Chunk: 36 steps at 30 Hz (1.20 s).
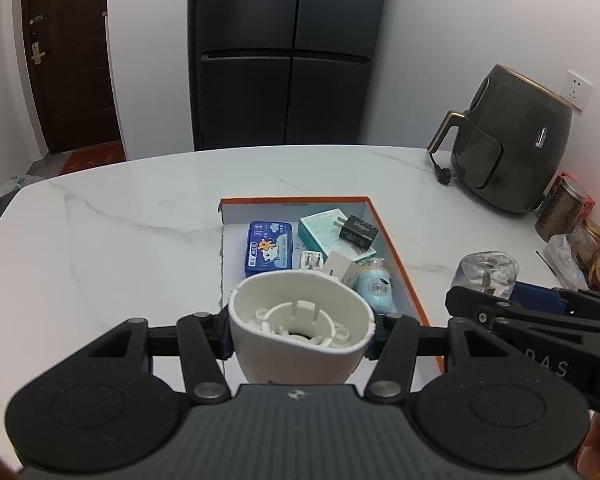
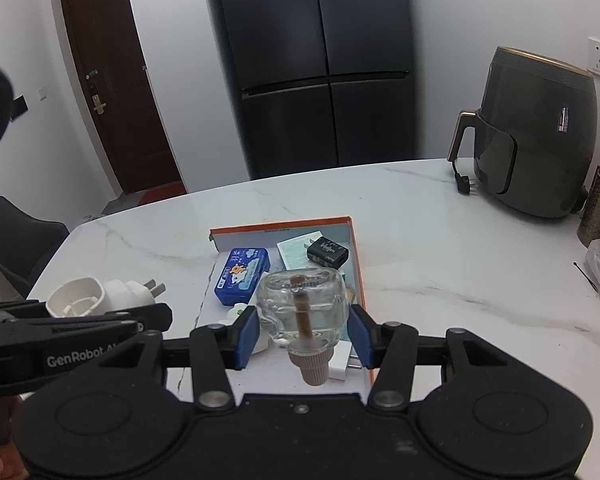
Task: Organize rigid objects
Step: 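Carry the white plug adapter and glass bottle toward the tray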
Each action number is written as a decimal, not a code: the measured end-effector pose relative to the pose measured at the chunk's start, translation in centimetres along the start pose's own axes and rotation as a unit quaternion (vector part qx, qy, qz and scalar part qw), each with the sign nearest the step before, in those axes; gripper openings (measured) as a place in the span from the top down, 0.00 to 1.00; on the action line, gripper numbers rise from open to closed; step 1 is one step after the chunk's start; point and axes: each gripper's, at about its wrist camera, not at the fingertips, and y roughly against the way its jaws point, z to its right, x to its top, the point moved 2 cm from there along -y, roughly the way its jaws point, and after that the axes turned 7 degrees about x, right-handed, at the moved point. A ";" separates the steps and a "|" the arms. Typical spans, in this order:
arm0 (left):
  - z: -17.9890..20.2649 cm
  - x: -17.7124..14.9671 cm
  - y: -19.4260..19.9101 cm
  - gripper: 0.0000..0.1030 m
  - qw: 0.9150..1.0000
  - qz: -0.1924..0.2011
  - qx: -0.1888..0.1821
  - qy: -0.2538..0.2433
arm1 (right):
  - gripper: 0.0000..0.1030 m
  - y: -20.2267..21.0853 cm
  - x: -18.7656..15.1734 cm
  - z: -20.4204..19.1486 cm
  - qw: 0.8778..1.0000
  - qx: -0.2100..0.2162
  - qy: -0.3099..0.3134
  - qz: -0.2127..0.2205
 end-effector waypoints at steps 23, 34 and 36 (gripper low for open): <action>1.0 1.2 -1.5 0.46 1.000 0.000 -0.001 -0.003 | 0.43 -1.4 1.5 0.4 1.000 0.002 0.005 0.000; 1.0 2.3 -3.4 0.46 1.000 -0.006 0.001 0.001 | 0.43 -3.7 2.5 0.7 1.000 0.003 0.009 -0.010; 1.0 2.5 -3.9 0.46 1.000 -0.008 0.000 0.003 | 0.43 -4.1 2.7 0.8 1.000 0.002 0.009 -0.012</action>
